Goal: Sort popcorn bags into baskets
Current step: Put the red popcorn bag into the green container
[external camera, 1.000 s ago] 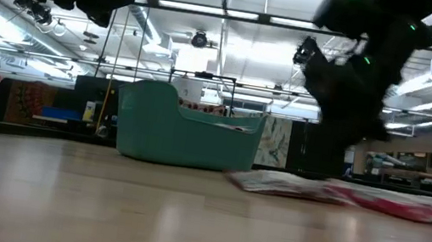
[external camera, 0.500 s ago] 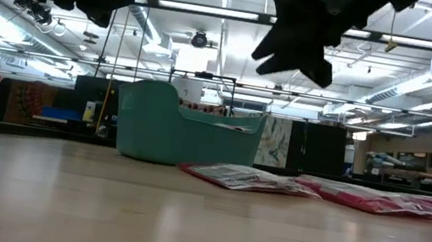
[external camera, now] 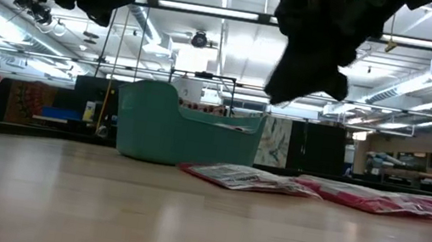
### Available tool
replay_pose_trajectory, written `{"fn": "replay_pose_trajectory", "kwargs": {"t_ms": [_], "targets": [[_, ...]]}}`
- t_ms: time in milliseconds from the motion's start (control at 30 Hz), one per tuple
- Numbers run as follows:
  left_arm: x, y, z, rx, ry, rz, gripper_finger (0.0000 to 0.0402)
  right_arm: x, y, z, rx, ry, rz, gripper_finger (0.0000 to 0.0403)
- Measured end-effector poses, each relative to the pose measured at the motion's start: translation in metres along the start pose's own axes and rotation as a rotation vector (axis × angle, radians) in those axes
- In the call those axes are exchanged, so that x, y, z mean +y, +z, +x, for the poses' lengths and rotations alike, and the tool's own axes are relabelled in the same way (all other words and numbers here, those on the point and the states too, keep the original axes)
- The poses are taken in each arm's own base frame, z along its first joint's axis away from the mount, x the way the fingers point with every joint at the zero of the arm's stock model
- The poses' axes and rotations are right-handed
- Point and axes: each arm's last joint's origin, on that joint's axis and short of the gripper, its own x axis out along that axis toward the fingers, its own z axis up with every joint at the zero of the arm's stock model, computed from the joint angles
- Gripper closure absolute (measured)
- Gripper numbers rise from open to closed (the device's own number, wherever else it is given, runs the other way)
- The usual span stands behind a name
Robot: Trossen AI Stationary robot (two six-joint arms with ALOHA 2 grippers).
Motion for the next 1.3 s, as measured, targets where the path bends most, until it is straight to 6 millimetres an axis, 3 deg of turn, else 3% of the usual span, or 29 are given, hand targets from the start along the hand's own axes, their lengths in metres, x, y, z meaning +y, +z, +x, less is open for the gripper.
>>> {"fn": "replay_pose_trajectory", "kwargs": {"t_ms": [333, 700, 1067, 1300], "targets": [[0.0, -0.001, 0.0, 0.009, -0.001, -0.001, 0.028, 0.01, 0.013, -0.006, 0.144, -0.254, -0.068, 0.0289], [0.0, -0.001, 0.0, 0.012, -0.001, 0.0, 0.028, -0.012, 0.011, -0.002, 0.274, -0.367, -0.034, 0.0252], [0.0, -0.001, 0.0, 0.014, -0.001, 0.0, 0.028, -0.019, -0.013, 0.045, 0.446, -0.437, -0.055, 0.0177], [0.0, -0.002, 0.0, 0.016, -0.001, 0.0, 0.028, -0.023, -0.027, 0.039, 0.654, -0.451, -0.052, 0.0174]]}}
